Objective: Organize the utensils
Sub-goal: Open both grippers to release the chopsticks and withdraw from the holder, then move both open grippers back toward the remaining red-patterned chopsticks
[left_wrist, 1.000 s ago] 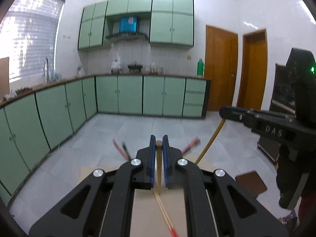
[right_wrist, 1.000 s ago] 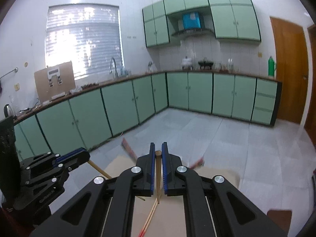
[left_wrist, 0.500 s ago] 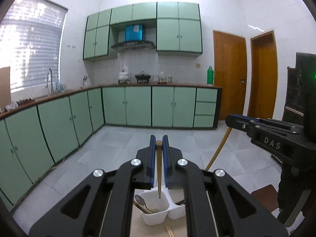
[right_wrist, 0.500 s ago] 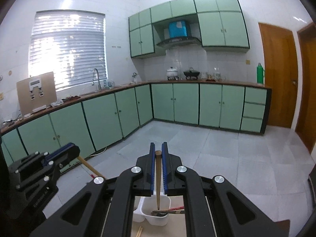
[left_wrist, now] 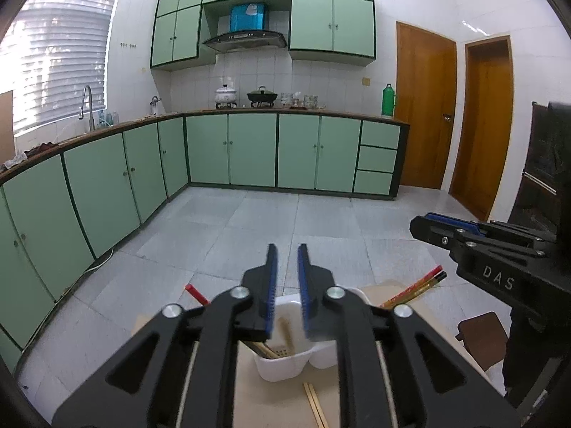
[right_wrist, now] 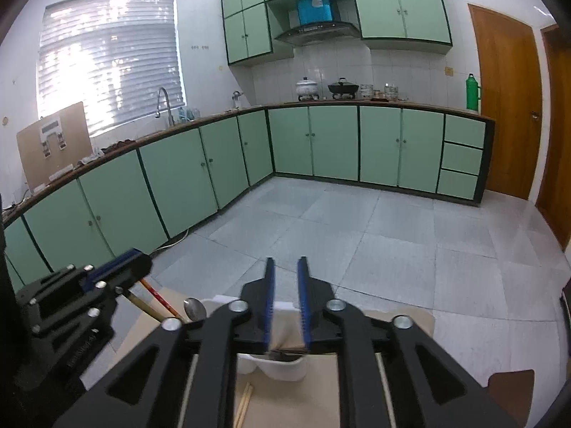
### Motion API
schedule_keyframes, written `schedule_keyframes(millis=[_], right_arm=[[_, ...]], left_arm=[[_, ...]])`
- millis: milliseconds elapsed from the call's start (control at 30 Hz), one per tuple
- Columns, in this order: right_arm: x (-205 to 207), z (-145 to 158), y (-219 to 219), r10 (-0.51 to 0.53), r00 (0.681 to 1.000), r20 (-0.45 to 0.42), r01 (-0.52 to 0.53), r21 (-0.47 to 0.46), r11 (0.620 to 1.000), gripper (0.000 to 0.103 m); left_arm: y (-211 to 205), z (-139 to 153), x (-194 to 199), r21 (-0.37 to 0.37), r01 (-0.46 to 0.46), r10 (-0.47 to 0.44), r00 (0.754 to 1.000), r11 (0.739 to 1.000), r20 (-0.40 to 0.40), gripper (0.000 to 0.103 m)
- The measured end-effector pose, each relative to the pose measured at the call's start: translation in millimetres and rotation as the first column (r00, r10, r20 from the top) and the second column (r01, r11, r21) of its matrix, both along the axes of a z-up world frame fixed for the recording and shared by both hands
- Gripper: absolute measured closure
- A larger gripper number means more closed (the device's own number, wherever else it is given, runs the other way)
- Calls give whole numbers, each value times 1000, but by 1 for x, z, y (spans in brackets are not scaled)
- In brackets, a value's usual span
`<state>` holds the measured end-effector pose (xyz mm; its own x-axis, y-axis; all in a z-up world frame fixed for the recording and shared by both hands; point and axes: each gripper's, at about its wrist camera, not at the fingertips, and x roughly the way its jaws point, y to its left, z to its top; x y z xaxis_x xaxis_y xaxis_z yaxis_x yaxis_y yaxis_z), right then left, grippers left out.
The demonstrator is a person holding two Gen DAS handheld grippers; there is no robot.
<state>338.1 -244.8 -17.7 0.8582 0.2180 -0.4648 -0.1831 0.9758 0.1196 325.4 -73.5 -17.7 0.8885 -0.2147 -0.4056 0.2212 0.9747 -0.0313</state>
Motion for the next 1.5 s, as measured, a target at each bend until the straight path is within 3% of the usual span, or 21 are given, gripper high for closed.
schedule_keyframes(millis=[67, 433, 533, 767, 1167, 1500], right_arm=[[-7, 5, -7, -18, 1000, 19, 18, 0, 1000, 71], [-78, 11, -38, -74, 993, 92, 70, 46, 996, 35], [-104, 0, -41, -74, 992, 98, 70, 45, 997, 26], [-161, -50, -34, -75, 996, 50, 74, 34, 997, 12], [-198, -137, -8, -66, 989, -132, 71, 39, 997, 6], [-209, -189, 22, -50, 971, -235, 51, -1, 999, 8]], left_arm=[[3, 4, -5, -3, 2, -2, 1000, 1000, 16, 77], [16, 22, -77, 1, -3, 3, 994, 1000, 111, 43], [22, 10, -105, -9, -8, 9, 994, 1000, 110, 34], [41, -37, -154, -22, -47, 48, 998, 999, 29, 27], [60, -135, -195, 42, -58, 64, 983, 997, -170, 22], [66, -173, -198, 93, -74, 97, 959, 993, -266, 20]])
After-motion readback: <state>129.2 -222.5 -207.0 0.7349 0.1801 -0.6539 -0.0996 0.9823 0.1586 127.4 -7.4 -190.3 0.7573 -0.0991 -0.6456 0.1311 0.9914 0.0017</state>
